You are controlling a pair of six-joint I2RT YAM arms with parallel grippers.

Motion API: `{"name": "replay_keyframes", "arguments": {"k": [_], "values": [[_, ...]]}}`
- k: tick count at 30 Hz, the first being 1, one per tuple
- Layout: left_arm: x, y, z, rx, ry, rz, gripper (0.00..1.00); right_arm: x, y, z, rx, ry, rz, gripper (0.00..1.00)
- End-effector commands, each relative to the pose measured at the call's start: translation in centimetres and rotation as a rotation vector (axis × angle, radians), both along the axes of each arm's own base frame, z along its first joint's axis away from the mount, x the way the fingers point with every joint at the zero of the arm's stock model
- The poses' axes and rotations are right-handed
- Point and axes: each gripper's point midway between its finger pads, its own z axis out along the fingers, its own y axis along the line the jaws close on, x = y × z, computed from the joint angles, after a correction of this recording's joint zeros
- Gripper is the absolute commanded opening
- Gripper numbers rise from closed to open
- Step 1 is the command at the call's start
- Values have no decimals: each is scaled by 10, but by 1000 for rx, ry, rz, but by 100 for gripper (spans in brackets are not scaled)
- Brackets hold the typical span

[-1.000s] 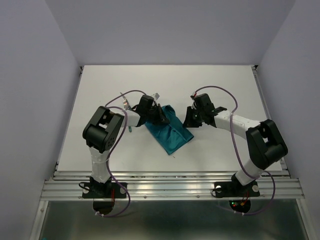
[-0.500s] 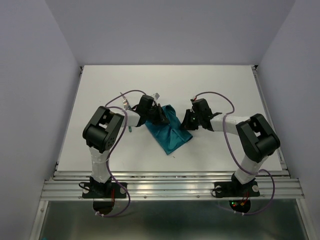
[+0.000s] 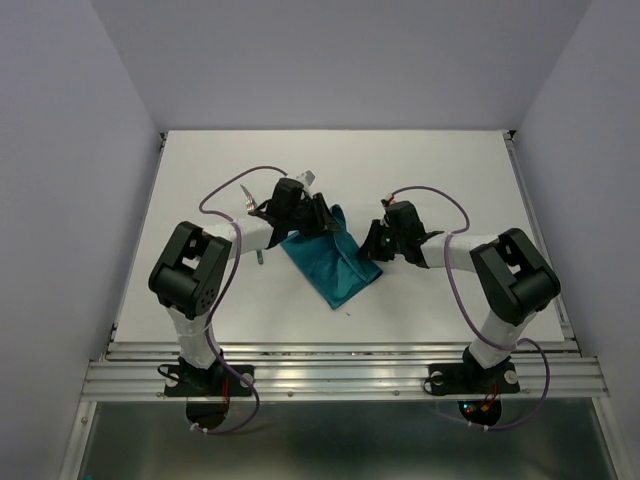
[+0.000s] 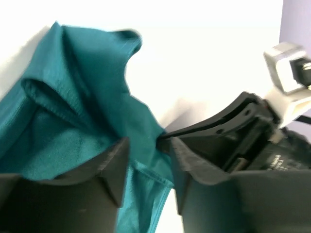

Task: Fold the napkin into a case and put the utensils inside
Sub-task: Fold the 2/3-rectangle-folded napkin at the center of the board.

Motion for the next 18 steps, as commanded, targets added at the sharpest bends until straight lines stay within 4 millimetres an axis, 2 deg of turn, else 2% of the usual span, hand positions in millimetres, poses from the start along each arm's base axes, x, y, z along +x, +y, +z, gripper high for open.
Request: {"name": "replay_keyframes", "arguments": {"k": [1,3,4,6,7,16,18], "values": [[21,0,46,-16,-104,41,52,-13,-11,-20,-76,42,-5,16],[26,0,50,-17,-108,60,66,-13,-11,-20,-77,41,-4,16],[28,-1,50,-16,-106,63,68,-13,-11,-19,-77,41,-4,16],[33,-1,53,-16,-106,83,82,-13,-11,-19,-79,42,-3,16],[37,2,50,-3,-105,109,97,-12,-11,-19,-79,40,-2,16],[59,21,45,110,-93,247,99,-15,-11,-18,-74,46,1,16],[62,19,47,110,-93,247,99,-14,-10,-18,-71,46,1,16]]}}
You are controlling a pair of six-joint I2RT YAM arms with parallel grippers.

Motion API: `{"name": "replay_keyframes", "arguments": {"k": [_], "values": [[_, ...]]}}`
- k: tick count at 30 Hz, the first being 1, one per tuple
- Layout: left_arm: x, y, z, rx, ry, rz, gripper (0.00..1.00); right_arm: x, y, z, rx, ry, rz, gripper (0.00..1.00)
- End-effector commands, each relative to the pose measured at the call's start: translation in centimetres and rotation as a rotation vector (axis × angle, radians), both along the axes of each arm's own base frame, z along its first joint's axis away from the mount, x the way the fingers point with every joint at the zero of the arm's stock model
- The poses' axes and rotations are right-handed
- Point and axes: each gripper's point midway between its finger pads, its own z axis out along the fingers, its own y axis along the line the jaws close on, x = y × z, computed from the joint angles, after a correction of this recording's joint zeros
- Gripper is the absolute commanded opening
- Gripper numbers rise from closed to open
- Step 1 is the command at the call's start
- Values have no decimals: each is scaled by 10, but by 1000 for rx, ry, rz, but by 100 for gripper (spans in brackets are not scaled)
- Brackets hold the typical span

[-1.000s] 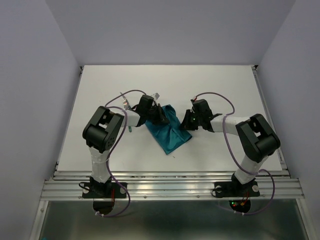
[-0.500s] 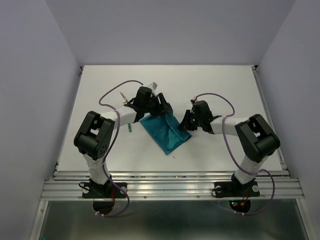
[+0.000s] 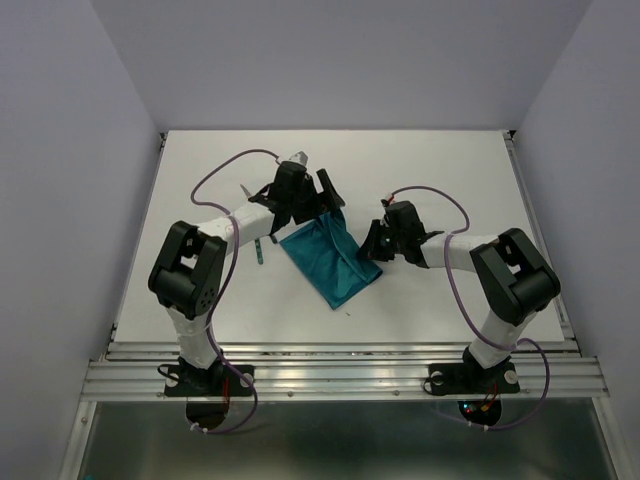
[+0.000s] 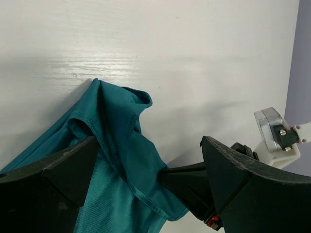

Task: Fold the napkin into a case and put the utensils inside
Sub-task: Fold the 2/3-rectangle-folded napkin at the center of the board.

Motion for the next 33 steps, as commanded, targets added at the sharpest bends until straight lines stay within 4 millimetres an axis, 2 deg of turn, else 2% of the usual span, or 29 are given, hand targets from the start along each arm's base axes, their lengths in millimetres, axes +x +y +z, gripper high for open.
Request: {"name": "replay_keyframes", "arguments": {"k": [1,10,13,23,29,33], "values": [[16,7,8,35,-14,65,99,-14,-10,-18,-71,47,1,16],[31,9,-13,90,46,125,99,-16,-7,-17,-68,47,10,16],[27,18,-23,138,78,152,99,-16,-7,-17,-69,47,8,16],[22,19,-40,149,119,156,98,-15,-6,-17,-68,48,7,16],[23,18,-42,147,122,157,77,-17,-3,-18,-68,48,18,16],[22,17,-45,141,124,150,56,-16,-2,-18,-67,50,19,16]]}}
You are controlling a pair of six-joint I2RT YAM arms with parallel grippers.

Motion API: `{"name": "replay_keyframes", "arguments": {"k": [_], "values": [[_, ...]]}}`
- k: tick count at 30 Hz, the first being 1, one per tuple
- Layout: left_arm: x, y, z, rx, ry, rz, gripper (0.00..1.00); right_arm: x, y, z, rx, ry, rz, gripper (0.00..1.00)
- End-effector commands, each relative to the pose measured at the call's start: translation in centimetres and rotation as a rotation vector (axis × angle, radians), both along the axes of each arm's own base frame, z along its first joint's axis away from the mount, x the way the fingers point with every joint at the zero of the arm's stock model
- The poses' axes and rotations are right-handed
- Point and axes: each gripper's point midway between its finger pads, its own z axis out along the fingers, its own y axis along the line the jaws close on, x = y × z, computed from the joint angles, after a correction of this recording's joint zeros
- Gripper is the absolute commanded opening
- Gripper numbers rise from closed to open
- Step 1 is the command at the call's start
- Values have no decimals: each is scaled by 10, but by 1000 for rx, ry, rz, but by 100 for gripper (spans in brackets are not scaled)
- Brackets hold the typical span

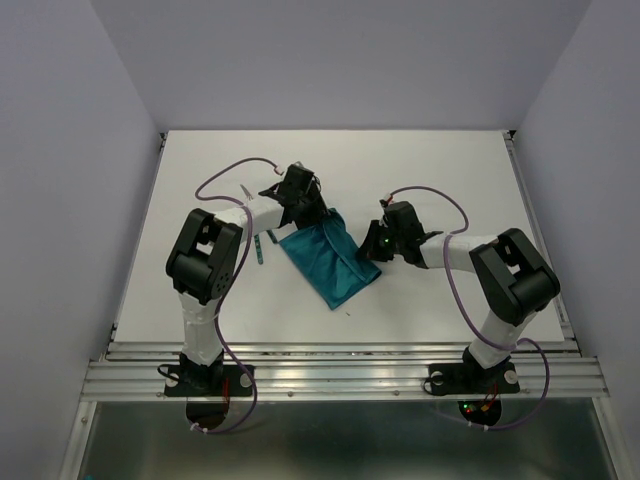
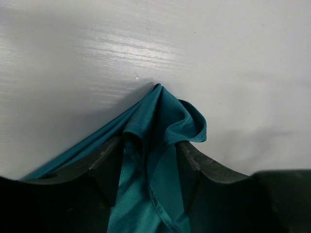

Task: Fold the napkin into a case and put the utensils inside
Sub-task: Fold the 2/3-rectangle-folded napkin at the center of the board.

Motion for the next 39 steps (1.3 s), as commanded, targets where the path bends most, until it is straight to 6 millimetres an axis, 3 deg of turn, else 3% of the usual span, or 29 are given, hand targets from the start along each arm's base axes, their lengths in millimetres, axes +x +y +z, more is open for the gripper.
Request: {"name": "replay_keyframes", "arguments": {"k": [1,9,13,16,20,23,26,29,30,31,33,34,35,37,38,39], "values": [[9,-3,11,-11,-33,5,53,-15,-5,-18,-66,52,12,16],[7,-1,7,-9,-35,-13,17,-18,-8,-17,-79,57,19,16],[7,2,6,-9,-37,-28,0,-18,-9,-7,-88,42,33,16],[5,5,4,-18,-31,-55,0,-19,-10,3,-112,33,65,24],[3,1,8,-59,-53,-122,0,-9,-10,35,-116,-41,67,45],[-1,1,4,-78,-49,-152,0,8,-6,60,-97,-95,33,49],[-8,1,-4,-106,-36,-178,0,24,1,73,-75,-115,-8,47],[-13,1,-11,-122,-27,-198,0,51,10,83,-53,-125,-72,37],[-13,3,-13,-120,-26,-199,0,63,17,96,-26,-143,-94,32],[-16,4,-16,-119,-25,-199,0,70,21,86,-33,-124,-99,30],[-17,7,-18,-119,-21,-196,0,82,28,85,-25,-123,-105,25],[-17,7,-18,-121,-25,-198,0,91,36,94,-4,-138,-100,25],[-18,9,-20,-121,-20,-195,0,96,40,78,-14,-111,-92,23],[-19,11,-22,-123,-20,-197,0,104,49,70,-11,-87,-77,21],[-19,12,-22,-123,-20,-195,0,106,52,75,1,-92,-73,21],[-20,11,-22,-125,-21,-196,0,107,53,64,-6,-72,-73,20]]}}
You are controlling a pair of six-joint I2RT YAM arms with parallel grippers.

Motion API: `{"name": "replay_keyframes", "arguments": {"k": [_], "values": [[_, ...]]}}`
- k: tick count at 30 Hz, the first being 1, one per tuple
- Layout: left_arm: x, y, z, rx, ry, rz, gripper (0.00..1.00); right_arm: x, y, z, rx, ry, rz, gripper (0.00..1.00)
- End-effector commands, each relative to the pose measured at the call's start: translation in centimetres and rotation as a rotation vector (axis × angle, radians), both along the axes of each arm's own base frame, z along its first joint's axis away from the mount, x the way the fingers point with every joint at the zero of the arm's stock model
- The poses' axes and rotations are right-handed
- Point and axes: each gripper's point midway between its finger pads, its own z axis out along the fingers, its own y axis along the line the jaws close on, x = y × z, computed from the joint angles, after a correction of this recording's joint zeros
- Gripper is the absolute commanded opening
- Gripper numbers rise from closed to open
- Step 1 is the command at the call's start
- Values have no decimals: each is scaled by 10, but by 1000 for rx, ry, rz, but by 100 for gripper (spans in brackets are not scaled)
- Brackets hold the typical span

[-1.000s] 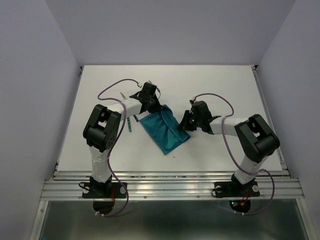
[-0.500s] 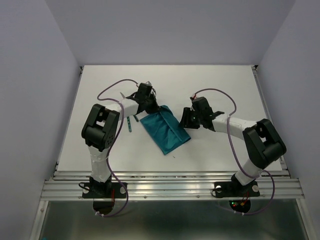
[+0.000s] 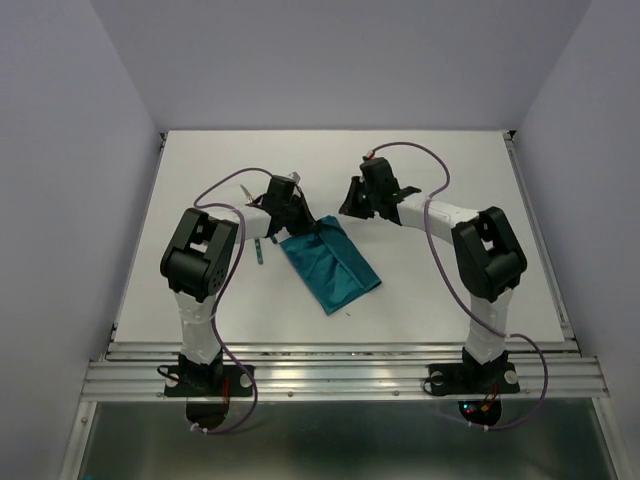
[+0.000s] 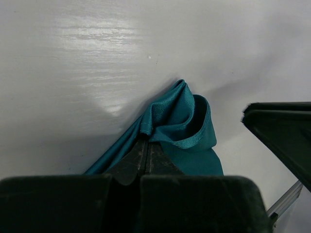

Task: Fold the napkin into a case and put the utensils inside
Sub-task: Fold the 2/3-rectangle-folded napkin at the center of the board.

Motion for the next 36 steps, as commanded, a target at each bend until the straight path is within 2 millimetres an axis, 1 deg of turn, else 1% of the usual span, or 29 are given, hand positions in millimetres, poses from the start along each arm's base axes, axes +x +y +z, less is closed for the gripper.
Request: {"name": "replay_keyframes", "arguments": {"k": [1,2,3,4,5,7,10,15,16,25,28,29,30,32,33,35,36], "values": [[-2,3,1,-7,-23,-22,0,8,13,-6,25,32,0,20],[-3,3,0,-8,-21,-23,0,10,15,-6,30,33,4,20],[-3,3,0,-10,-19,-24,0,9,16,-12,29,46,10,20],[-3,2,0,-13,-20,-25,0,8,18,-13,35,51,23,20],[-3,3,-1,-13,-16,-24,0,5,24,-15,35,55,40,20],[-3,2,-2,-16,-14,-26,0,4,27,-18,38,62,62,20],[-2,2,-2,-18,-13,-25,0,-4,37,-23,35,71,98,20],[-2,1,1,-23,-18,-27,0,-4,42,-23,33,63,103,20],[-2,1,1,-23,-18,-27,0,-7,46,-23,34,63,113,20],[-3,1,6,-30,-22,-35,0,-2,50,-44,18,92,117,19],[-5,2,9,-28,-19,-31,1,-2,46,-55,-3,104,98,20],[-6,3,14,-29,-25,-30,5,-2,45,-57,-8,107,93,19],[-8,4,16,-25,-26,-28,17,-3,43,-60,-16,112,88,19],[-9,8,26,-20,-46,-16,29,-4,41,-64,-22,120,85,19],[-11,9,27,-19,-47,-16,38,-5,41,-65,-21,122,86,19],[-12,11,36,-20,-65,-11,46,-6,41,-66,-21,126,86,19],[-12,11,39,-22,-72,-9,54,-6,41,-66,-19,126,86,19]]}}
